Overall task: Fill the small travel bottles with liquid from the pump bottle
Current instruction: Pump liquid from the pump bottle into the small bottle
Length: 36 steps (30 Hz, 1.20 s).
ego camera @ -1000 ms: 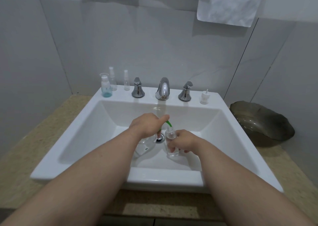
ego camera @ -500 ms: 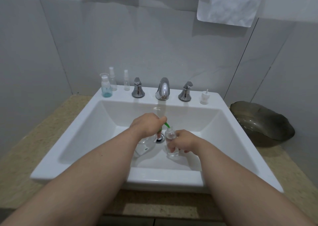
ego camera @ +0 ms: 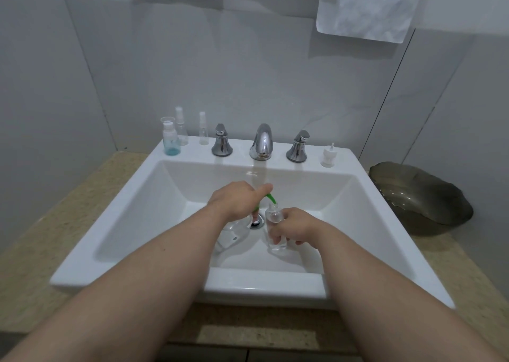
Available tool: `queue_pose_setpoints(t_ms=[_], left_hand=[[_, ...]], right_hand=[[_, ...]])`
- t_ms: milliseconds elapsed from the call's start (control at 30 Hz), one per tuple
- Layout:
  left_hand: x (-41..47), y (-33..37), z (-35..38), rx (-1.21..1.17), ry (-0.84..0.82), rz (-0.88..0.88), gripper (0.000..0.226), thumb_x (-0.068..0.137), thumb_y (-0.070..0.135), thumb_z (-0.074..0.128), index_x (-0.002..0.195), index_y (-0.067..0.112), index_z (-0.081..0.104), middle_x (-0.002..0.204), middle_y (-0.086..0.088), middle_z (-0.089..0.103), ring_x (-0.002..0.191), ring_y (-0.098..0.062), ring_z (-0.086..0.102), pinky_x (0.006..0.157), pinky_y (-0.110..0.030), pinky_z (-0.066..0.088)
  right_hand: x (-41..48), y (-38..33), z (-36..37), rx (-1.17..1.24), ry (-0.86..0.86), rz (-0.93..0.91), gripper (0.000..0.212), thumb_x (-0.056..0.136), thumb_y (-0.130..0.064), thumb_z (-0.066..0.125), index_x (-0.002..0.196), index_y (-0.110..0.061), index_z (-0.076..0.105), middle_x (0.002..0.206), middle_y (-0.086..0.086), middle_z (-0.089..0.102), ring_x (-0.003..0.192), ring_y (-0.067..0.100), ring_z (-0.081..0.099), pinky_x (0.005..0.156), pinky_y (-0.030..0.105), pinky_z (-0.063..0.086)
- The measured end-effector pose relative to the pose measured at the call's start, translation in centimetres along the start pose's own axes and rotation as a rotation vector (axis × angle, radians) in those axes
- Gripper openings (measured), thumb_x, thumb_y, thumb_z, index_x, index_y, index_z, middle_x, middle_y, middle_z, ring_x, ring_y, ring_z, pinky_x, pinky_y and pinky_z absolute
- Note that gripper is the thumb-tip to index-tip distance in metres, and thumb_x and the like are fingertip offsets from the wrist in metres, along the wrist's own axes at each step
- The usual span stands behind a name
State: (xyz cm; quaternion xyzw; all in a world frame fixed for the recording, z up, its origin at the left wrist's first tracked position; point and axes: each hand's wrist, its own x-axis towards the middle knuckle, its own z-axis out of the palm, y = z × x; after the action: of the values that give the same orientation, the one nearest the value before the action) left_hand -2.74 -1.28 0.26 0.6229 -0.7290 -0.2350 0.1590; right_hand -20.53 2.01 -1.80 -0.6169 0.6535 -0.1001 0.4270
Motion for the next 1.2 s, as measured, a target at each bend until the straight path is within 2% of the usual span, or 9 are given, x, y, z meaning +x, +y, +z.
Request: queue_pose_setpoints(t_ms=[567, 733, 900, 1067, 1200], left_hand=[[0.33, -0.06, 0.31, 0.016, 0.0, 0.02, 0.071, 0.097, 0.066, 0.033, 0.062, 0.018, 0.073, 0.071, 0.008, 0.071, 0.079, -0.019, 0.064, 0.072, -0.034, 0.044], [0.34, 0.05, 0.19, 0.048, -0.001, 0.041, 0.065, 0.098, 0.056, 0.034, 0.061, 0.019, 0.072, 0.082, 0.003, 0.072, 0.08, -0.022, 0.063, 0.072, -0.034, 0.046], [0.59, -0.02, 0.2, 0.073, 0.007, 0.049, 0.062, 0.097, 0.051, 0.034, 0.061, 0.018, 0.073, 0.084, 0.001, 0.072, 0.082, -0.023, 0.064, 0.073, -0.034, 0.048], [0.21, -0.13, 0.14, 0.027, 0.006, 0.026, 0.067, 0.097, 0.059, 0.035, 0.061, 0.018, 0.072, 0.081, 0.002, 0.071, 0.082, -0.023, 0.064, 0.073, -0.035, 0.047], [-0.17, 0.05, -0.02, -0.004, 0.009, 0.019, 0.076, 0.098, 0.073, 0.031, 0.065, 0.018, 0.072, 0.074, 0.007, 0.069, 0.081, -0.018, 0.064, 0.079, -0.037, 0.047]], right_hand=[[0.09, 0.05, 0.1, -0.001, 0.003, -0.005, 0.023, 0.055, -0.024, 0.065, 0.078, -0.027, 0.065, 0.08, -0.002, 0.062, 0.077, 0.02, 0.052, 0.066, 0.03, 0.04], [0.09, 0.14, 0.07, -0.002, 0.001, -0.011, 0.018, 0.062, -0.023, 0.065, 0.079, -0.028, 0.065, 0.082, -0.002, 0.063, 0.078, 0.02, 0.052, 0.066, 0.03, 0.039], [0.11, 0.1, 0.12, 0.0, -0.001, -0.01, 0.025, 0.055, -0.026, 0.064, 0.08, -0.028, 0.066, 0.082, -0.002, 0.062, 0.078, 0.019, 0.051, 0.065, 0.03, 0.04], [0.15, 0.07, 0.09, -0.001, 0.006, -0.009, 0.017, 0.057, -0.022, 0.066, 0.073, -0.028, 0.065, 0.081, -0.002, 0.061, 0.077, 0.02, 0.051, 0.065, 0.029, 0.04], [0.12, 0.03, 0.08, -0.001, 0.004, -0.008, 0.02, 0.055, -0.022, 0.064, 0.074, -0.027, 0.065, 0.08, -0.001, 0.061, 0.077, 0.021, 0.051, 0.064, 0.029, 0.039]])
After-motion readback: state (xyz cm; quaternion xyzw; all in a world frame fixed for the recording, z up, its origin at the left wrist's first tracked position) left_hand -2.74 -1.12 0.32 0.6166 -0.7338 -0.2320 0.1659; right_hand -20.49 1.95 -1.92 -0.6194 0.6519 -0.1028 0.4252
